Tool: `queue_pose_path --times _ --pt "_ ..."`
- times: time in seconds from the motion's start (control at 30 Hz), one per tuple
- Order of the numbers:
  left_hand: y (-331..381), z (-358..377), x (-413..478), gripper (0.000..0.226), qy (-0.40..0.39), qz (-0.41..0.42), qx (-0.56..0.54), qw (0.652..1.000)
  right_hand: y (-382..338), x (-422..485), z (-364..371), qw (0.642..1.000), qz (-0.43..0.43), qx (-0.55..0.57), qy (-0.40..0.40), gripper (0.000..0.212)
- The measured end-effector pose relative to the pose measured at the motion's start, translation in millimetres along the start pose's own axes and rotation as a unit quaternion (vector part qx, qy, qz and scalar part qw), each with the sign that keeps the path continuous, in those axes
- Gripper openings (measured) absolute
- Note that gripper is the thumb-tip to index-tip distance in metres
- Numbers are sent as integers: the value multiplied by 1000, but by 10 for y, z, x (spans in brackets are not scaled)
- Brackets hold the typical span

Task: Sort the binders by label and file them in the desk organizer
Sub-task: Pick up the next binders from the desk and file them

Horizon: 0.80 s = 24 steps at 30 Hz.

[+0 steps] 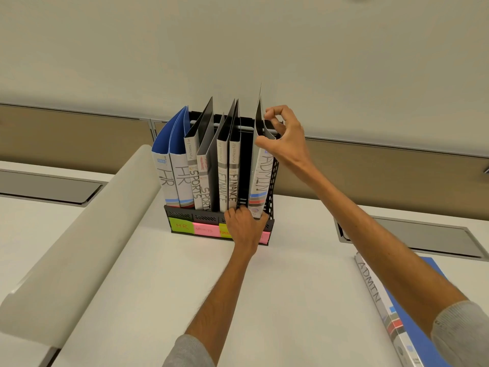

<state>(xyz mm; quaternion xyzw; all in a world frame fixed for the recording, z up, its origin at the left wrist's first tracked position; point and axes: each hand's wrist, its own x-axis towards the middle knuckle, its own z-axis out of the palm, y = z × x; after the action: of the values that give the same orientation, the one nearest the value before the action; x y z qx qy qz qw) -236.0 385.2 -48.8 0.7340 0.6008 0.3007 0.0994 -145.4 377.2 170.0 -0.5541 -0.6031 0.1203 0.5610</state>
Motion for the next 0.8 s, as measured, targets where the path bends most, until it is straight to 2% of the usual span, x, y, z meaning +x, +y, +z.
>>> queue_pose_path --times 0.17,0.3,0.53,0.7,0.8 --pt "34 -3 4 41 2 5 21 1000 -48 136 30 979 -44 -169 -103 35" --pt "17 55 6 42 -3 -3 35 999 56 166 110 967 -12 -173 -189 39" --pt "3 184 -41 50 18 -27 27 999 281 123 145 967 -13 -167 -192 40" --pt "-47 255 -117 61 86 3 -32 996 583 -173 115 962 51 -165 -213 47" --pt "-74 274 -116 61 80 -1 -30 996 538 -130 198 964 61 -146 -215 48"
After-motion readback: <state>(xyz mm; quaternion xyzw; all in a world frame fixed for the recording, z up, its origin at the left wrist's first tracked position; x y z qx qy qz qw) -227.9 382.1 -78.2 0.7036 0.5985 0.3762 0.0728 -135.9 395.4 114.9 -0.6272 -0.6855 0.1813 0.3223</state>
